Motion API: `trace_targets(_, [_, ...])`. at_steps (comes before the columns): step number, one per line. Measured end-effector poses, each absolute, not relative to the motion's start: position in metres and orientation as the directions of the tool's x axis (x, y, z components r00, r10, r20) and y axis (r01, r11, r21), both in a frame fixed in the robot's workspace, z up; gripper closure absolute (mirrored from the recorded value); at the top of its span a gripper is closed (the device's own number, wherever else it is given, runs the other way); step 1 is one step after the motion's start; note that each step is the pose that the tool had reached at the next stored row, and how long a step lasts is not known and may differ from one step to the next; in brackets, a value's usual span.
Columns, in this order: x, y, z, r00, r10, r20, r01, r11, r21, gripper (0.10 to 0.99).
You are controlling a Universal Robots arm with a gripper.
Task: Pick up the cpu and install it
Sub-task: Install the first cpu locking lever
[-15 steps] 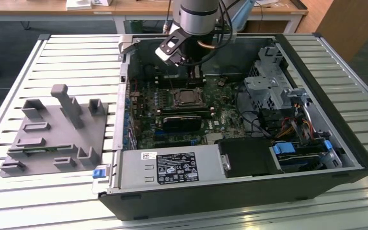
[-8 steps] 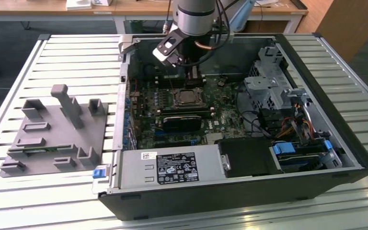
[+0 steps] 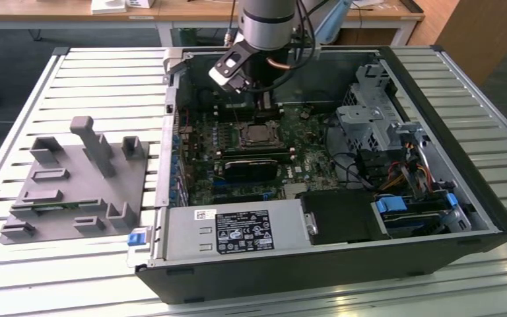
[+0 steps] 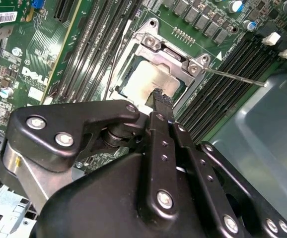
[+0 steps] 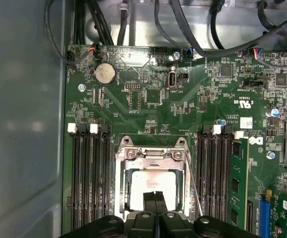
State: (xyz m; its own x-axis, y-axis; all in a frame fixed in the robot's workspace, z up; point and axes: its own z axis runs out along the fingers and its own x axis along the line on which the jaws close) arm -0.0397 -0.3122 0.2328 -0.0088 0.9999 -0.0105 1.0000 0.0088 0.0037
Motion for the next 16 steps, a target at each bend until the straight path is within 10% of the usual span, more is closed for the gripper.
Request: trace_targets(16, [-0.045,-0.312,0.259,-0.04,0.999,-0.011,0.999,0.04,0.009,0.98])
